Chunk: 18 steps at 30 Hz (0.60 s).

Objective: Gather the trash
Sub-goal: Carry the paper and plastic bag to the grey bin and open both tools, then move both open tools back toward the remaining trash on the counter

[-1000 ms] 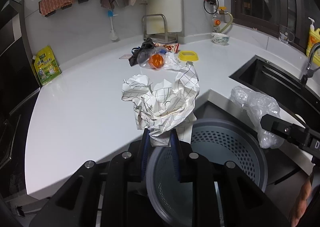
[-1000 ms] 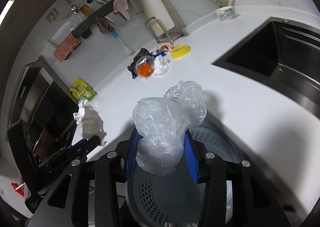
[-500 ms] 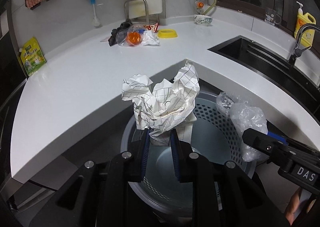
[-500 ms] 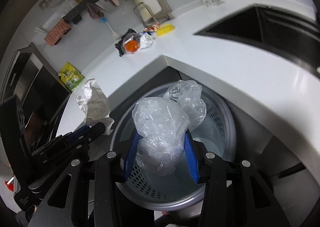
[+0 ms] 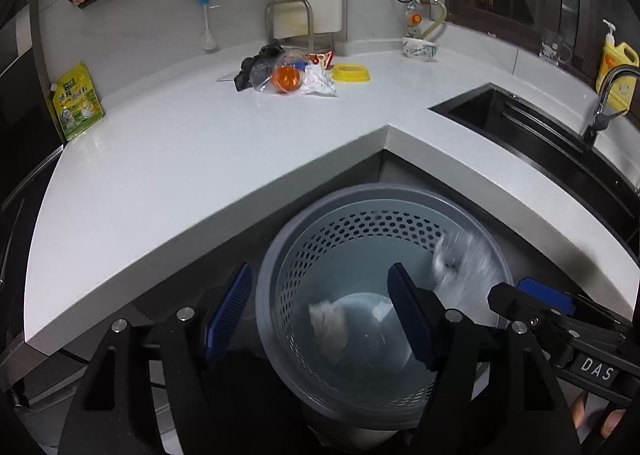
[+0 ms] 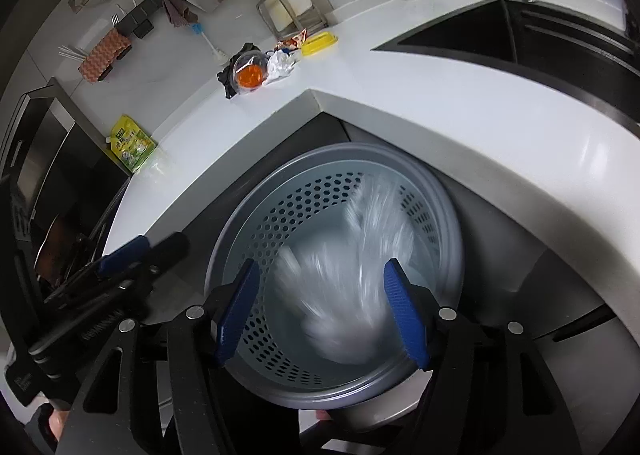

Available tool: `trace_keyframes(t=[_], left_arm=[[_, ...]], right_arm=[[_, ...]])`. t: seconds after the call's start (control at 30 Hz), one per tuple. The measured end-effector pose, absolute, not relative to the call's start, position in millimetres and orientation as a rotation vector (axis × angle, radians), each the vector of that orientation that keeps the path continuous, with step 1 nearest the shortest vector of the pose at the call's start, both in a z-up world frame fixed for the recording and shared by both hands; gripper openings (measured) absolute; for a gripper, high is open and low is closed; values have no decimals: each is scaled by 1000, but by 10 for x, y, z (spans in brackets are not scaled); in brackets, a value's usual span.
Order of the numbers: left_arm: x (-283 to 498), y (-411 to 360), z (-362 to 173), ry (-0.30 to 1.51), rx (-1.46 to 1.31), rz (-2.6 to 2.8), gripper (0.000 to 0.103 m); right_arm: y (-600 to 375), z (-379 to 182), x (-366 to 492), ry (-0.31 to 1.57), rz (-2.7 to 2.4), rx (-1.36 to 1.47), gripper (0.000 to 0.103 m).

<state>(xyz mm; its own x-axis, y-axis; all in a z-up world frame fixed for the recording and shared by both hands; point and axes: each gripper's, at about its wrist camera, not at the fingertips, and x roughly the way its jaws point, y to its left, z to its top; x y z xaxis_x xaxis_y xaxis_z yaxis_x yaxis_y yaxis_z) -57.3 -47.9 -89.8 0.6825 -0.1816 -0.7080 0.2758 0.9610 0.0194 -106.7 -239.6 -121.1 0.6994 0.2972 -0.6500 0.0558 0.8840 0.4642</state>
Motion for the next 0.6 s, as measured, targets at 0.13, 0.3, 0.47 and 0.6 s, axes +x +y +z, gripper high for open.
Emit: trace_keyframes(t=[0.13,0.3,0.47,0.6], left_arm=[[-560,-420,-885,780,112,-237,71],[-539,-391,-916,792,111,-222,72],[-500,-391,-926,798,116,-218,72],[-454,-397,-906,789,121,-214,73]], right_arm=[[-2453,-1187,-1095,776,133,504,62],[-2443,-1189,-1106,773,136,499,64],[-2405,-1163,-1083,766,147,478,64],[-2394,-1082,-1039,744,144,454,65]])
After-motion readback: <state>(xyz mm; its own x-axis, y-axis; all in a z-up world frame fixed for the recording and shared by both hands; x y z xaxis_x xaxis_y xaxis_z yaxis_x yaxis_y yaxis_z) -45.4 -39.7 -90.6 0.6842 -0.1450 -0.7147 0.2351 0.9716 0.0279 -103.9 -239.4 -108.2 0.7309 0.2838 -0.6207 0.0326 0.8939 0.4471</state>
